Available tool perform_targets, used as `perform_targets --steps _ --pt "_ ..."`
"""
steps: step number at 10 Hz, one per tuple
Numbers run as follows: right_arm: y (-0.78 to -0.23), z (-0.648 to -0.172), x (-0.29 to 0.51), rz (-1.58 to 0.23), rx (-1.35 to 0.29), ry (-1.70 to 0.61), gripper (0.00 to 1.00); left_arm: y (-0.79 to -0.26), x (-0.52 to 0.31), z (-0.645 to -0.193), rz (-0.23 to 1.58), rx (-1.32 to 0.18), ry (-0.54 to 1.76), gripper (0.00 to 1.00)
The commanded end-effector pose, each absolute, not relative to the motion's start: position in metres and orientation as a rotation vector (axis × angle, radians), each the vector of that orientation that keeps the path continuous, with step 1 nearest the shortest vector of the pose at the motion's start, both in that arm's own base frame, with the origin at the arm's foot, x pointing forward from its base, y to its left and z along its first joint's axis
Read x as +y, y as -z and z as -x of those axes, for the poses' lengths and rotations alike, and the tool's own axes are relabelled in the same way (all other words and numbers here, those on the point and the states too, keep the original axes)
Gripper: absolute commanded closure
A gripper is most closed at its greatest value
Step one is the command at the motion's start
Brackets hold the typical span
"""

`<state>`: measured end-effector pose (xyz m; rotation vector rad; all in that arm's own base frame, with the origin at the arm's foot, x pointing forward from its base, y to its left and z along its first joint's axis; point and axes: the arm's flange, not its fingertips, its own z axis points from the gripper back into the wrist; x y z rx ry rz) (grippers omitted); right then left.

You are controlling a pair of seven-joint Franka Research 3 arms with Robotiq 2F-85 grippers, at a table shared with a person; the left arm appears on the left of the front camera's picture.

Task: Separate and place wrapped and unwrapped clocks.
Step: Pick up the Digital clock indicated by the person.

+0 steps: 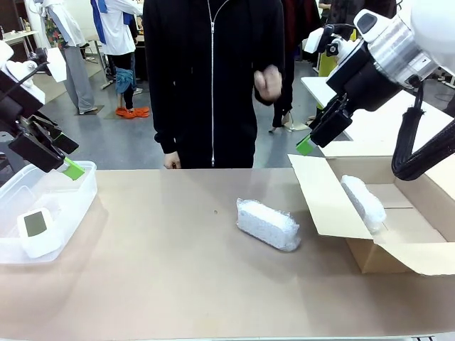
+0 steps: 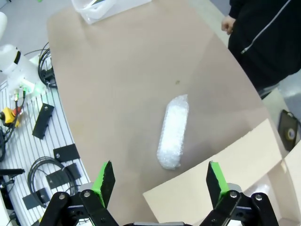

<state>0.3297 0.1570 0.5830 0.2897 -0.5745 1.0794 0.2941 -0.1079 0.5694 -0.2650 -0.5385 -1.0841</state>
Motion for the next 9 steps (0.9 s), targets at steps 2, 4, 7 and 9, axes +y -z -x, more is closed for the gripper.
perform_targets --steps 2,4,7,9 --pt "-0.584 -0.3283 0.1558 -0.283 -0.566 -1.089 0.0 -0.5686 -0.1093 -0.2937 0.255 -0.545 1.076 0.0" --pt "-0.584 -0.3283 0.1558 -0.283 -0.566 -1.089 0.0 -0.5686 -0.1093 -0.2937 0.255 -0.545 1.076 0.0" --pt "-0.584 -0.3283 0.1558 -0.283 -0.566 -1.089 0.0 -0.5686 -0.1093 -0.2937 0.255 -0.545 1.076 0.0" --pt "-0.584 -0.3283 0.1558 -0.283 -0.566 -1.089 0.0 -0.5686 -0.1093 -0.2937 0.255 -0.545 1.076 0.0"
